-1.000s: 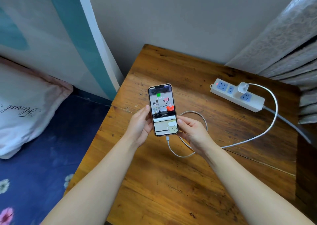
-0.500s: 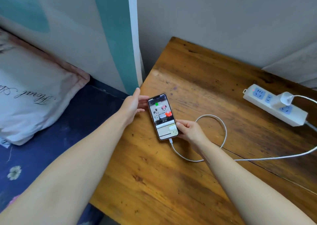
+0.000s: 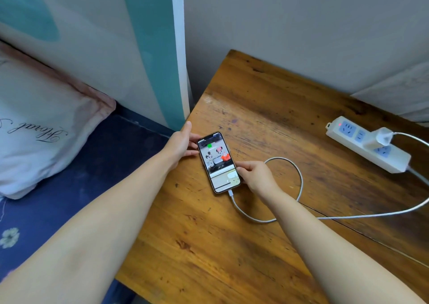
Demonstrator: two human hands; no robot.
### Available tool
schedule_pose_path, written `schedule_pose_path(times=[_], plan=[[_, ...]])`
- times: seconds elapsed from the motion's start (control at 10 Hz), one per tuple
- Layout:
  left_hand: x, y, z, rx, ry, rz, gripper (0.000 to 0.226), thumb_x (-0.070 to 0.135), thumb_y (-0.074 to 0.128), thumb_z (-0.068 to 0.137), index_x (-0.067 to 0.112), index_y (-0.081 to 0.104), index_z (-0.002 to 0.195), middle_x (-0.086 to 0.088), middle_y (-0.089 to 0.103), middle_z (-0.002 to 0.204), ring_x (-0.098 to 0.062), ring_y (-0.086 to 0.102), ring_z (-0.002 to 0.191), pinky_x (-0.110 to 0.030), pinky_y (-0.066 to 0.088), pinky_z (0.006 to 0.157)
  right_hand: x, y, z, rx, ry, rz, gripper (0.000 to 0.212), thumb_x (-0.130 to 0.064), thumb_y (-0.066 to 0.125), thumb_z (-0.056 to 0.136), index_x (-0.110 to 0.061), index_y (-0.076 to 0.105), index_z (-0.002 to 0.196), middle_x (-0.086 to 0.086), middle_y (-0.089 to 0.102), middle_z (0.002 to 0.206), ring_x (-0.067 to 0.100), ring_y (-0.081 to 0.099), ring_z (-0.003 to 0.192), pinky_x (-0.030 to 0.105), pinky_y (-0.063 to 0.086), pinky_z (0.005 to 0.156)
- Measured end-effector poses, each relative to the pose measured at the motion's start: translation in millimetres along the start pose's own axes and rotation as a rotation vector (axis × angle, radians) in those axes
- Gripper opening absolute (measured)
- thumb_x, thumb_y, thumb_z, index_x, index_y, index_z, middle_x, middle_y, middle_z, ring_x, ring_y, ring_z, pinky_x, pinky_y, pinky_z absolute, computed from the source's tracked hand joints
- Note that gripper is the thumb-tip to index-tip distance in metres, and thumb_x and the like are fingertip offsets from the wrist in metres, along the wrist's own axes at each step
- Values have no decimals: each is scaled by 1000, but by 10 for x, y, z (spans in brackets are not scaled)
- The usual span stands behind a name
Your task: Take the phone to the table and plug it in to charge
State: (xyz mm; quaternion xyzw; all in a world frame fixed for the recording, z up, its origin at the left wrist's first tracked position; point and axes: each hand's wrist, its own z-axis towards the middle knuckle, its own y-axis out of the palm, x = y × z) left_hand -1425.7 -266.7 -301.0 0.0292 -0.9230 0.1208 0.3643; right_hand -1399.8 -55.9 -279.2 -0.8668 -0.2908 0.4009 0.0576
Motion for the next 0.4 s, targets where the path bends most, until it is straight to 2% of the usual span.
schedule_pose_path(times=[0.1, 0.2, 0.3, 0.4], plan=[[19, 0, -1, -6, -13, -4, 64, 54, 23, 94, 8, 65, 109, -7, 66, 87, -14, 62, 81, -23, 56, 64, -55, -15, -11, -14, 9, -67, 35, -7, 43, 92, -17, 65, 117, 4, 65, 124, 19, 60, 108, 25, 47, 81], [-18, 5, 20, -10, -9, 1, 64, 55, 23, 94, 8, 65, 110, -8, 67, 87, -14, 63, 81, -23, 56, 66, -45, -2, -20, -26, 5, -149, 44, -2, 34, 92, -17, 62, 122, 5, 60, 131, 22, 55, 118, 22, 45, 81], [27, 2, 24, -15, -11, 20, 64, 54, 23, 94, 9, 63, 113, -8, 66, 91, -15, 62, 84, -25, 56, 70, -81, -10, -11, -68, -21, -204, 47, 0, 31, 93, -19, 59, 126, 3, 59, 133, 20, 52, 120, 15, 42, 71], [-17, -11, -21, 22, 3, 93, 60, 55, 23, 94, 15, 61, 118, -6, 63, 98, -18, 60, 88, -32, 56, 81, -29, -67, -103, -21, -70, -238, 46, -1, 31, 92, -16, 53, 130, 6, 58, 133, 20, 53, 114, 16, 47, 74]])
